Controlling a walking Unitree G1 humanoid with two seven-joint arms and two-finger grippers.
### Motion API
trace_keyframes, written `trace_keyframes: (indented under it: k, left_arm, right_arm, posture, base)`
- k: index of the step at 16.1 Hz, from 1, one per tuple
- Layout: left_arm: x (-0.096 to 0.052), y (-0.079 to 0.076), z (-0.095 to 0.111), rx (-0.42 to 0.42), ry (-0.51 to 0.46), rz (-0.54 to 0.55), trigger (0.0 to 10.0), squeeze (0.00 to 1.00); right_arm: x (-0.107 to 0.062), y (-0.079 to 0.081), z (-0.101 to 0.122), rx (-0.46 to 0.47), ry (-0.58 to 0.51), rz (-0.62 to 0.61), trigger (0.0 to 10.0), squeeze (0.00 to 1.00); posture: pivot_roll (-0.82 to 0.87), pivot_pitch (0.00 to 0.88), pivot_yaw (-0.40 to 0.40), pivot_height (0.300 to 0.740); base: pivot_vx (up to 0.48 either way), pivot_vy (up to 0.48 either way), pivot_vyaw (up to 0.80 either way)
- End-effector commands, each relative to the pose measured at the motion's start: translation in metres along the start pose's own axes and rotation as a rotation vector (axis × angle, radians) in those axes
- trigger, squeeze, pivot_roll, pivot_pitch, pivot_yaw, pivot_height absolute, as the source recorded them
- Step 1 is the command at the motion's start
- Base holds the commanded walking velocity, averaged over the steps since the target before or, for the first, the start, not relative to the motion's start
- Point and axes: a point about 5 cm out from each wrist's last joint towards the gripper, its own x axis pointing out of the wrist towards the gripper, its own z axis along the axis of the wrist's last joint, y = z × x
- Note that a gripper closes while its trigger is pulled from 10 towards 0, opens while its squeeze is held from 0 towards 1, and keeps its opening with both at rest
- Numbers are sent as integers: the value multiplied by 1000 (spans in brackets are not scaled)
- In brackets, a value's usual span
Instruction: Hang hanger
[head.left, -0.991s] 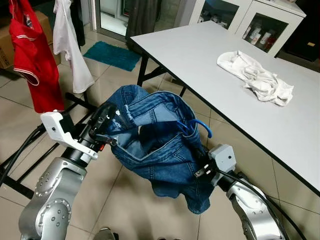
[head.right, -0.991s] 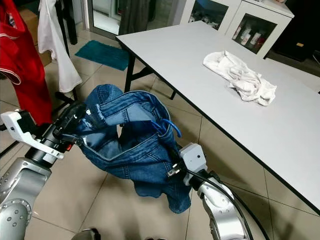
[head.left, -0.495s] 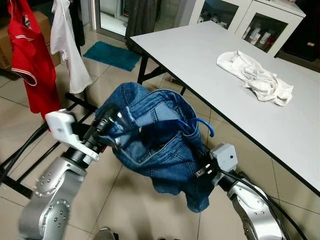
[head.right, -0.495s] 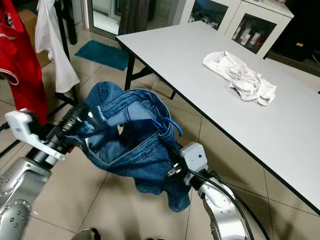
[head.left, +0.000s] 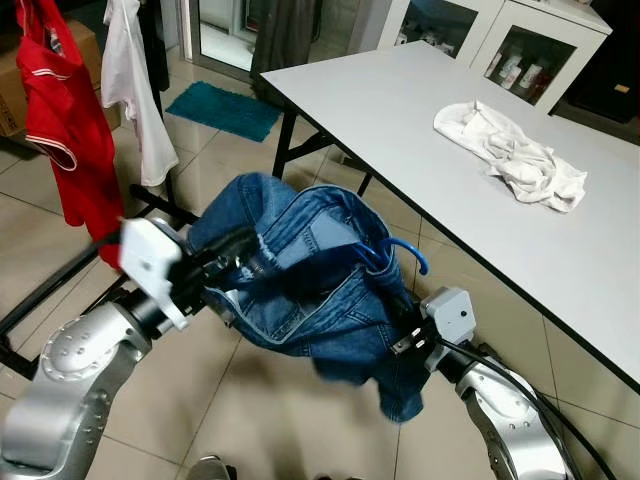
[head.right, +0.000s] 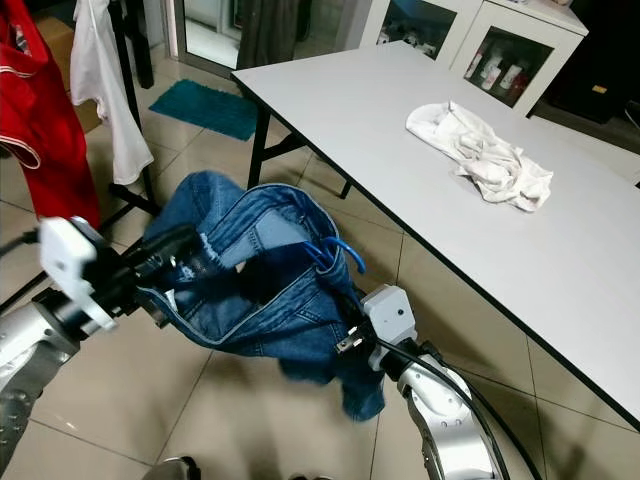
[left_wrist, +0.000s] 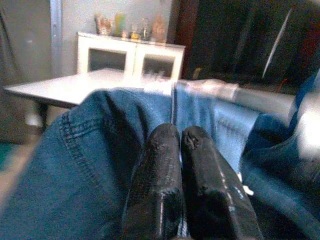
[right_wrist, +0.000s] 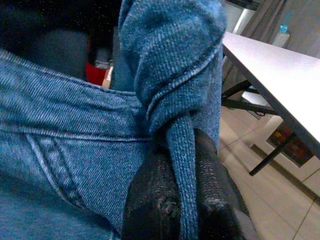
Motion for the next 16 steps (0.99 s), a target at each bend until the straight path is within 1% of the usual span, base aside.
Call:
trace_keyframes:
  k: [1,2,3,4,6,10,12,13,14,16]
  left_arm:
    - [2,-10,14,-131,-110,-70,10000,1000]
    - [1,-13,16,-197,-155,-89,10000,1000]
    - [0,-19,17,-281,-207,-122,10000,1000]
    - [0,-23,15,-317,-219,-135,10000,1000]
    - [0,-25,15,-375,-219,-143,10000,1000]
    - [-3,-28,13,-422,-228,-120,10000,1000]
    - [-4,-30,14,-494,-273,-95,10000,1000]
    - [-6,-31,14,-583,-321,-65,10000,1000]
    - [-8,-32,13,-630,-344,-46,10000,1000]
    - [-9,-33,12,-667,-355,-35,10000,1000]
  right_arm:
    - [-4,-10,6,-9,-23,-32,0,0]
    - [-4,-10,6,-8,-23,-34,0,0]
    - [-5,-10,6,-8,-23,-37,0,0]
    - [-4,-10,6,-8,-24,-38,0,0]
    - [-3,-10,6,-7,-27,-37,0,0]
    - [-1,-10,6,-9,-29,-34,0,0]
    - [-1,-10,6,-8,-30,-32,0,0]
    - [-1,-10,6,-8,-30,-33,0,0]
    - [-1,-10,6,-7,-30,-33,0,0]
    - [-1,-9,6,-7,-30,-31,0,0]
  posture:
    - [122,147,-189,740]
    - [122,146,-188,740]
    - [122,143,-188,740]
    - [123,141,-189,740]
    - [125,138,-189,740]
    - [130,134,-190,740]
    - [131,132,-188,740]
    - [132,131,-187,740]
    - [133,133,-188,740]
    - [135,132,-189,740]
  base:
    - [0,0,0]
    - [0,0,0]
    - [0,0,0]
    - [0,0,0]
    - [0,0,0]
    - [0,0,0]
    - [0,0,0]
    - [0,0,0]
    - [0,0,0]
    - [0,0,0]
